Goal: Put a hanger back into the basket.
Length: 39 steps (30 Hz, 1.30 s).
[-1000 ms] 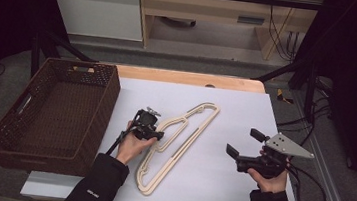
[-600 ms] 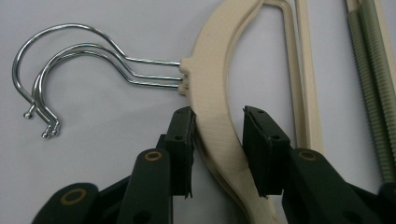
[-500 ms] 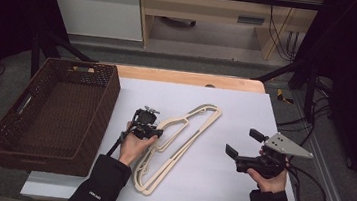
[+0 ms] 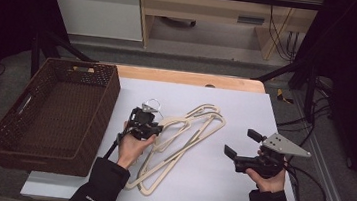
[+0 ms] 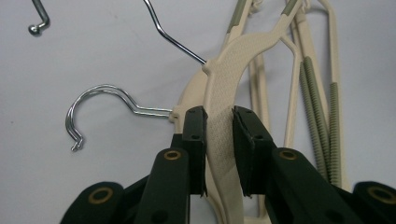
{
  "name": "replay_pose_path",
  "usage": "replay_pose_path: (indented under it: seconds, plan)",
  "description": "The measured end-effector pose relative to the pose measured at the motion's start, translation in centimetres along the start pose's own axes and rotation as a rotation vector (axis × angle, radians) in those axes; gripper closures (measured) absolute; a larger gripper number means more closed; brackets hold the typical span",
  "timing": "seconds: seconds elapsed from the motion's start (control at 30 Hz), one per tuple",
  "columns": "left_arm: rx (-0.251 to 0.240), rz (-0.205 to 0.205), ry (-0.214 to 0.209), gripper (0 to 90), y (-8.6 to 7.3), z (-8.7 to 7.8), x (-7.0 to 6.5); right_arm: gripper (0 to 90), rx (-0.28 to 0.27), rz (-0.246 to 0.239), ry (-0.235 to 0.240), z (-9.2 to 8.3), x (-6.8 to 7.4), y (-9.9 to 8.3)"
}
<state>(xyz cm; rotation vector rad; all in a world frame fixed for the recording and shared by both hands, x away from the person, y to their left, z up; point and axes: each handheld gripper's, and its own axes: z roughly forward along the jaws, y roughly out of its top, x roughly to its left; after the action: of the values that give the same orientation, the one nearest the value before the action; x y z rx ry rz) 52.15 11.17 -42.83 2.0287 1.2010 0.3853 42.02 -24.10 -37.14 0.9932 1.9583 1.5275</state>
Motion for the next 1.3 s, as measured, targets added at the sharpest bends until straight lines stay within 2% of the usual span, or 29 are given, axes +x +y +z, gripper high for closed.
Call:
replay_pose_path:
  seconds: [0.2,0.5,0.63,0.87,0.97,1.3]
  plan:
    - [-0.061,0.033,-0.020,76.7,-0.2,-1.5,-0.9,6.2,0.009,0.002,0.026,1.1,0.5,0.0]
    - [-0.119,0.070,-0.045,78.3,-0.6,-3.1,-2.3,14.3,0.055,-0.013,0.073,5.2,2.3,1.1]
    - [-0.130,0.087,-0.056,79.1,-0.7,-3.7,-2.7,18.7,0.059,-0.012,0.103,7.4,3.2,1.8]
    - [-0.146,0.108,-0.063,79.9,-1.0,-4.4,-3.6,28.1,0.053,0.000,0.131,10.0,4.1,2.5]
    - [-0.151,0.108,-0.065,80.0,-1.2,-4.6,-3.7,32.4,0.059,-0.001,0.131,10.8,4.4,2.7]
    - [-0.166,0.116,-0.101,81.5,-1.7,-5.5,-4.3,48.1,0.097,-0.008,0.199,12.9,5.8,2.7]
